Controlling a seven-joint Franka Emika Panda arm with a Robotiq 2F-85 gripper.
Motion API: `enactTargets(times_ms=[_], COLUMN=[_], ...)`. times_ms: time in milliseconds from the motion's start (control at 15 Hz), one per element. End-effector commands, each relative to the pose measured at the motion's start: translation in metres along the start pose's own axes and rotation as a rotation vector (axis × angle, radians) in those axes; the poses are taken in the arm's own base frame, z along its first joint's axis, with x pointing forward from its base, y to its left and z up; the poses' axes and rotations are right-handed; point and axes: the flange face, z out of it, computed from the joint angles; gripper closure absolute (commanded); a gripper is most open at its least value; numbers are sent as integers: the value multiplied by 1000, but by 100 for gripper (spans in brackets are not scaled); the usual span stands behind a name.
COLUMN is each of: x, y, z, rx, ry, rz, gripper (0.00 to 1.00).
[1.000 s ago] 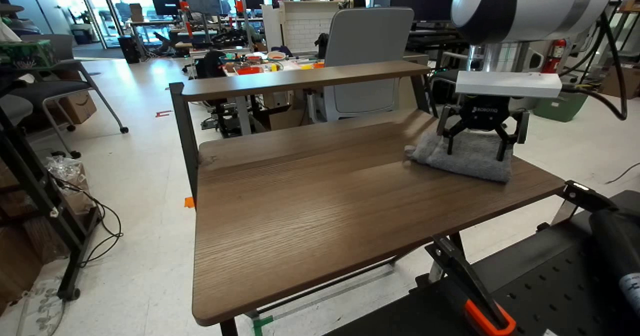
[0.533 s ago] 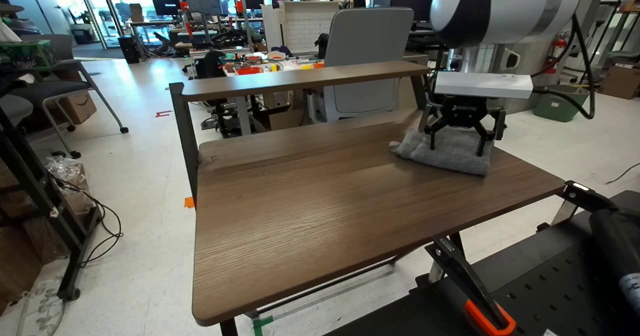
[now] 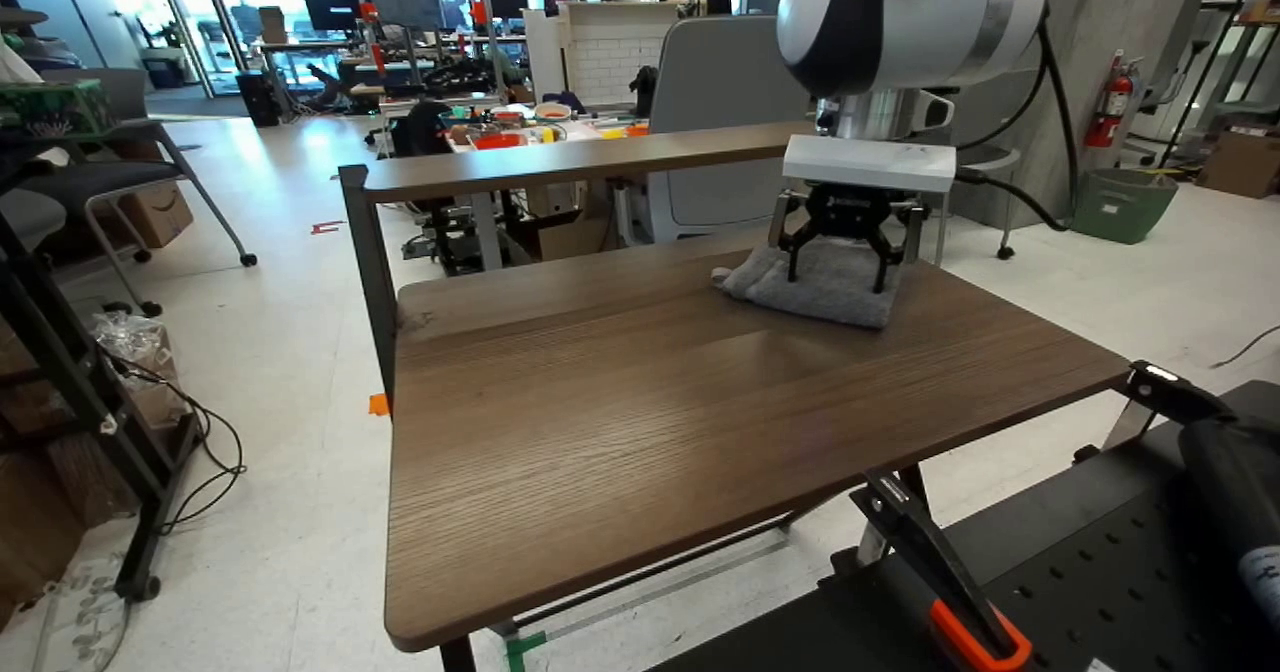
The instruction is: Move the grey towel backwards.
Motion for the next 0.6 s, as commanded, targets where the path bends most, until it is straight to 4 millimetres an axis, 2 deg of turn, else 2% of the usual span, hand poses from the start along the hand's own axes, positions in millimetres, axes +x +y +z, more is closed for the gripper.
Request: enactTargets(times_ms=[0, 267, 533], x=[7, -3, -12], y=[-34, -60, -74], z=[5, 12, 10], rx=[15, 22, 27], ry=[17, 21, 27], rz=[4, -25, -56], gripper=[0, 0, 0])
